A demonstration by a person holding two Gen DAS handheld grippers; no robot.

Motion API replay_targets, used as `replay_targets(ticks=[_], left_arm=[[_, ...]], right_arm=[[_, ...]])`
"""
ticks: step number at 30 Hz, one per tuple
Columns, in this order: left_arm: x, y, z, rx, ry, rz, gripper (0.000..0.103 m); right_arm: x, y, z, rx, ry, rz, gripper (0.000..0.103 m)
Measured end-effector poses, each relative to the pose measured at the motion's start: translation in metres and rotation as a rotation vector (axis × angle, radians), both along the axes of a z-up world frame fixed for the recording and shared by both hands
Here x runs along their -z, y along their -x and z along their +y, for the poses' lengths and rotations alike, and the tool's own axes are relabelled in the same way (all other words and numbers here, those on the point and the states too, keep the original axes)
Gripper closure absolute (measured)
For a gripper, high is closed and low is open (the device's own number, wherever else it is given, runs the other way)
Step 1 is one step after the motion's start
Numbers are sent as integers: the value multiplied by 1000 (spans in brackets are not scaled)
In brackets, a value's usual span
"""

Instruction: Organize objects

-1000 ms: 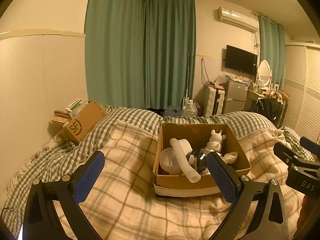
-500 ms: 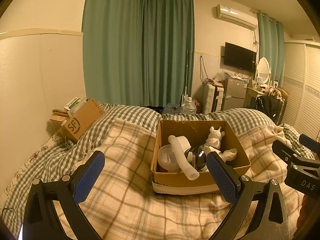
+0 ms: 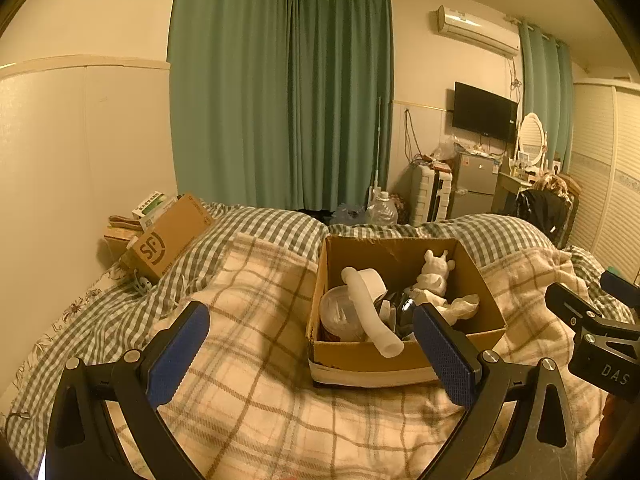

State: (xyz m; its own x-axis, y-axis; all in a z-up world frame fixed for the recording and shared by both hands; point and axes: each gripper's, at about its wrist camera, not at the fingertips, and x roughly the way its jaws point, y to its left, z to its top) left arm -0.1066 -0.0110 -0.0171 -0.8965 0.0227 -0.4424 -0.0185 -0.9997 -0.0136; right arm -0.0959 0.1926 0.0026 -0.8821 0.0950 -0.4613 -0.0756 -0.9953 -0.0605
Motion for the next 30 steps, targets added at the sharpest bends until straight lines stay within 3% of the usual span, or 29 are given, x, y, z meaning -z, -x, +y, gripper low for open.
replay_targets(ticks=[30], left_arm=[[-1, 0, -2, -1, 14, -6, 0]], right_arm=[[3, 1, -1, -7, 1, -14, 0]])
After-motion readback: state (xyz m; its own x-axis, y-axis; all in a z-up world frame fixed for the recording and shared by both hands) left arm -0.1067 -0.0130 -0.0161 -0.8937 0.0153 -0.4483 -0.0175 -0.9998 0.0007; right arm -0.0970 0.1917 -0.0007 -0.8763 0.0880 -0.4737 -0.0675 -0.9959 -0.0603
